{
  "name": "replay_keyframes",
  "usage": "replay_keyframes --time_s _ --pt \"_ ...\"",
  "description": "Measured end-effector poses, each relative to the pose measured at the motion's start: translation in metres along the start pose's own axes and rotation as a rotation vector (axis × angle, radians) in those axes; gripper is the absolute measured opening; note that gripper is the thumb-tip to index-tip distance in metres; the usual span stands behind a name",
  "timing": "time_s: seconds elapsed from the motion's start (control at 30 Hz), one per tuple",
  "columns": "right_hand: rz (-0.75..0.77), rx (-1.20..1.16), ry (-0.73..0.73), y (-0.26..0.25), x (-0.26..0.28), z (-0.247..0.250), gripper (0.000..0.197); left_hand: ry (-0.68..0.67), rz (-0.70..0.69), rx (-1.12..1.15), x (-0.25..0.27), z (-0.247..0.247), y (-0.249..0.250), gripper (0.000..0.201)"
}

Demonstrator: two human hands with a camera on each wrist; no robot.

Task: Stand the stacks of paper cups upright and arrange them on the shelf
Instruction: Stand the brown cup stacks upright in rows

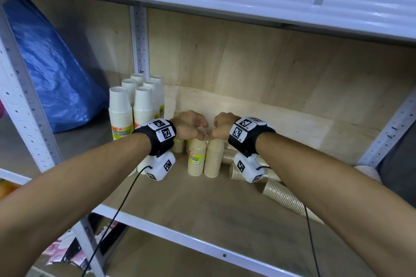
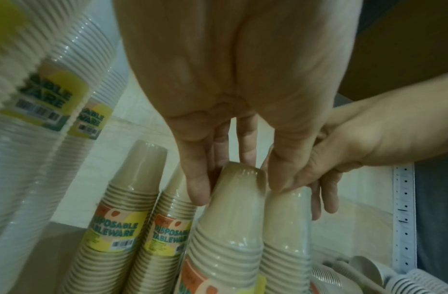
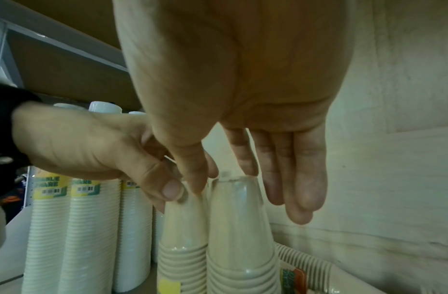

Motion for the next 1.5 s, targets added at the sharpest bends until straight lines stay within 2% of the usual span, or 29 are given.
replay_keyframes --time_s 0.07,0.13,0.2,0.33,0.43,0.53,0.6,0.73,0.87,0.97,1.13,1.33,1.5 --pt "-0.020 -0.017 0.072 0.001 0.002 0.003 0.033 -0.005 -0.011 -0.009 0.000 0.000 -0.001 0.041" --pt "-0.031 -0.021 0.075 0.001 0.001 0.001 0.031 0.010 -0.015 -0.028 0.000 0.001 -0.001 0.037" --pt "-0.019 0.024 0.049 -0.003 0.003 0.000 0.022 0.038 -0.008 -0.045 0.000 0.003 -0.001 0.033" --pt "0.017 0.038 -0.007 -0.008 0.005 -0.004 0.030 0.065 0.036 -0.067 -0.002 0.003 -0.006 0.033" --pt "0.019 -0.008 -0.020 -0.008 0.004 -0.004 0.032 0.032 0.027 -0.049 -0.003 0.000 -0.005 0.041" --pt "0.007 -0.028 0.020 -0.003 0.003 -0.001 0.016 0.009 -0.001 -0.041 -0.002 -0.001 -0.001 0.046" --pt "-0.008 -0.033 0.065 -0.001 0.003 0.000 0.014 0.026 -0.014 -0.069 -0.003 0.001 0.000 0.040" --pt "0.019 -0.006 0.025 -0.005 0.003 -0.003 0.031 0.045 -0.015 -0.069 -0.003 0.002 0.000 0.031" --pt "0.017 -0.005 -0.027 -0.007 0.000 -0.007 0.016 0.044 -0.016 -0.046 -0.003 0.001 0.002 0.029" --pt "0.013 0.015 -0.056 -0.009 0.002 -0.008 0.029 0.039 -0.007 -0.052 -0.003 0.001 0.003 0.028" --pt "0.018 0.042 -0.069 -0.011 0.002 -0.006 0.039 0.018 0.014 -0.106 -0.003 0.004 0.005 0.032" --pt "0.060 0.008 -0.051 -0.021 -0.004 -0.002 0.040 0.002 0.041 -0.171 -0.002 0.016 0.001 0.027" --pt "0.130 -0.033 -0.011 -0.041 -0.011 -0.002 0.036 0.072 0.104 -0.231 0.000 0.033 -0.008 0.023"
Point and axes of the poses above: each hand's wrist, its own x-axis away from the middle knuckle, its own z-axis out of the back of the hand, y = z × x, the point moved 7 cm from there along -x, towards the middle knuckle, and after that the axes turned 11 degrees about -x, right-handed, at the moved point
